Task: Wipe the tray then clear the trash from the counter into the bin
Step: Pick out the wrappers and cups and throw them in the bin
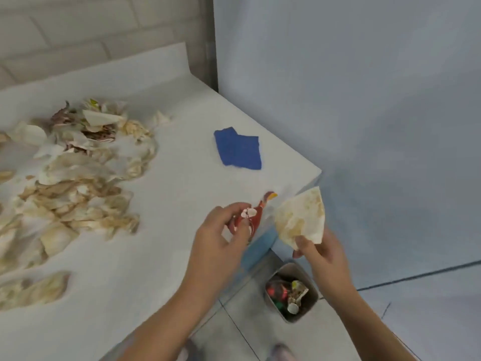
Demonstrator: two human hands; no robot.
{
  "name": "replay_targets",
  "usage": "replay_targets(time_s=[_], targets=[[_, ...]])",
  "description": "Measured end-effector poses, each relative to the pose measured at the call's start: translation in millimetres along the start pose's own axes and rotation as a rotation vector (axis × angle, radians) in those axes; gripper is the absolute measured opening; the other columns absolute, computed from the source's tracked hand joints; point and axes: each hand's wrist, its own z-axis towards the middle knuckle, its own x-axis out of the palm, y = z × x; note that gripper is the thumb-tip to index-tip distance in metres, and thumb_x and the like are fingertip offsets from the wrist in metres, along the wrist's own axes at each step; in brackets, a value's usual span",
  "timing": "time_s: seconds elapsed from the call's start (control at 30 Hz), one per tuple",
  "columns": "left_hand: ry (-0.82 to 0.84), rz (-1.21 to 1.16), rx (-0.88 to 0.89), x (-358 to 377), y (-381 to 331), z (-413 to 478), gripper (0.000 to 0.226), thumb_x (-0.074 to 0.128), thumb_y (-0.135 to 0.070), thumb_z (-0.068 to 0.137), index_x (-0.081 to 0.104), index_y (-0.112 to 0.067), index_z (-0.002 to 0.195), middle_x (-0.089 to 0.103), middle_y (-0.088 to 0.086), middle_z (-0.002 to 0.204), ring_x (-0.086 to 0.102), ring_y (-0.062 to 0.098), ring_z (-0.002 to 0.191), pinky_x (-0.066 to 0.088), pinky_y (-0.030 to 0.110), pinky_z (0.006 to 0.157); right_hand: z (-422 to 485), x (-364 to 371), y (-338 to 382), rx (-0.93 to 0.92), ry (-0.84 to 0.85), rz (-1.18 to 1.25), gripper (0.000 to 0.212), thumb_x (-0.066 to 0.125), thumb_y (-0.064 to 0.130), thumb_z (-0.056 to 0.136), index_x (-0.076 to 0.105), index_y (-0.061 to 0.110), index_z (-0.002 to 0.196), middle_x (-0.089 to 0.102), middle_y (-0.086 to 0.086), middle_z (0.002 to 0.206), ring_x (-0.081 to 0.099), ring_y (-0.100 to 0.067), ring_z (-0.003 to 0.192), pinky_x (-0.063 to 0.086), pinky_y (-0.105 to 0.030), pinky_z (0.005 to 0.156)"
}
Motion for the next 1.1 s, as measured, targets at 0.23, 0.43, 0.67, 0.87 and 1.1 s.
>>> replay_targets(time_s=[0.23,0.43,0.67,0.87,1.1], targets=[[0.159,-0.074,-0.501,160.7,91.6,-24.9,0.039,0.061,-0.008,0.087,0.066,-0.044,0.077,0.067,-0.012,0.067,0.059,0.0,0.062,0.046,0.015,0.059,-7.7,-91.4,-171.3,0.449,0.111,-0.205,0.036,0.063,0.036,0.069,0.066,0.023,0.103,0.067,0.007,0.073,0.06,-0.009,0.064,0.046,-0.02,0.058],[0.171,0.072,-0.909,268.3,249.6,-34.8,0.015,0.06,-0.023,0.088,0.069,-0.027,0.077,0.072,0.001,0.084,0.066,0.016,0.079,0.054,0.027,0.074,11.5,-116.8,-343.6,0.932,0.172,-0.255,0.012,0.065,0.024,0.085,0.063,0.014,0.093,0.063,-0.007,0.068,0.057,-0.019,0.052,0.042,-0.025,0.049],[0.288,0.331,-1.085,361.7,403.0,-46.6,0.024,0.053,-0.033,0.09,0.065,-0.018,0.075,0.063,0.0,0.076,0.06,0.02,0.078,0.042,0.024,0.062,29.9,-119.8,-492.2,1.103,0.127,-0.386,0.022,0.063,0.033,0.081,0.058,0.015,0.091,0.067,-0.012,0.086,0.067,-0.027,0.07,0.049,-0.027,0.05],[0.335,0.415,-1.063,403.4,463.8,-38.3,0.034,0.052,-0.031,0.09,0.063,-0.011,0.115,0.068,0.009,0.106,0.061,0.026,0.099,0.039,0.024,0.07,64.3,-101.7,-547.1,0.917,0.177,-0.475,0.011,0.061,0.034,0.079,0.052,0.03,0.083,0.066,-0.003,0.087,0.067,-0.026,0.08,0.055,-0.038,0.071],[0.377,0.276,-1.03,406.1,467.2,-40.0,0.048,0.054,-0.04,0.089,0.051,-0.017,0.13,0.064,0.007,0.115,0.059,0.025,0.103,0.046,0.03,0.082,89.3,-87.4,-568.0,0.681,0.427,-0.681,0.076,0.066,0.049,0.069,0.042,0.022,0.136,0.059,0.003,0.123,0.058,-0.02,0.109,0.049,-0.032,0.088]])
